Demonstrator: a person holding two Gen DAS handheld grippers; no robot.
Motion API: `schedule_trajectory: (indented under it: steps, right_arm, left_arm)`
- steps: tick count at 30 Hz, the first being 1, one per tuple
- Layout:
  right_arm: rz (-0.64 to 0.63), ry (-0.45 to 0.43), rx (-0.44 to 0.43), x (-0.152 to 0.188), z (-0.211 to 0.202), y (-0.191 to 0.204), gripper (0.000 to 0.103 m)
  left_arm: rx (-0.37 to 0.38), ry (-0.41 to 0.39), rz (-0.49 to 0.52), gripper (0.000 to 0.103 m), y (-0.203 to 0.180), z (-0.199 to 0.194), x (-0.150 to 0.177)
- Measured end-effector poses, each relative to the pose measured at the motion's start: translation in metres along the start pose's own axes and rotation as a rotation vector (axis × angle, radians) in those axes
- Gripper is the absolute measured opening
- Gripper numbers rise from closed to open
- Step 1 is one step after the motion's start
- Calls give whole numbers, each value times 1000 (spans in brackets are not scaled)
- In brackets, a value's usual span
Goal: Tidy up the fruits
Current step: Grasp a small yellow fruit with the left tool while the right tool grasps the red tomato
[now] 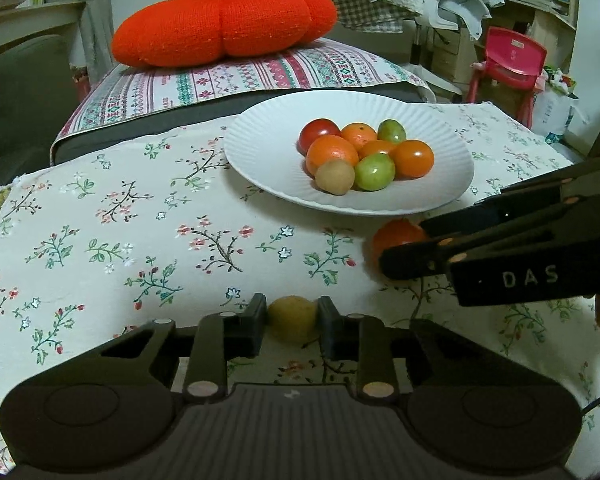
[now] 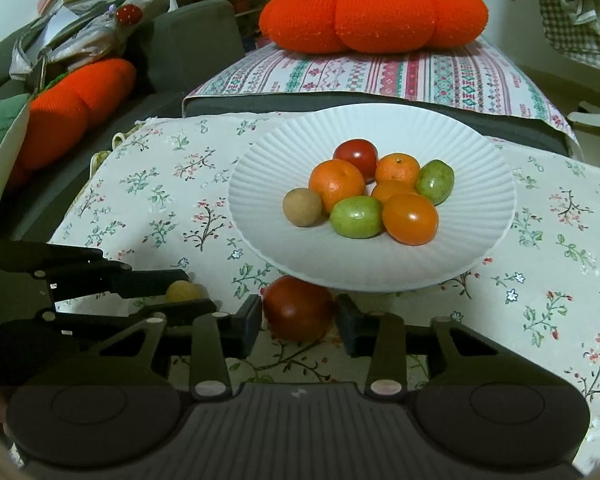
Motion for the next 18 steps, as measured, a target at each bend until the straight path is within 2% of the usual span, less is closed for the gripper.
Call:
schedule_trajectory:
  steps: [18]
  right_arm:
    - [-27, -11, -28, 8, -15, 5, 36]
  left_arm:
    - [1, -5, -3, 12, 3, -5, 0]
Point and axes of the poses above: each gripper's, at about its wrist camera, not at the fingertips, and z roughly the way its jaws point, y to its left, x to its underside, the point moved 1 cm from there along z, roughly the way its jaws point, and after that the axes turned 1 degree about x, right-handed, at the moved point
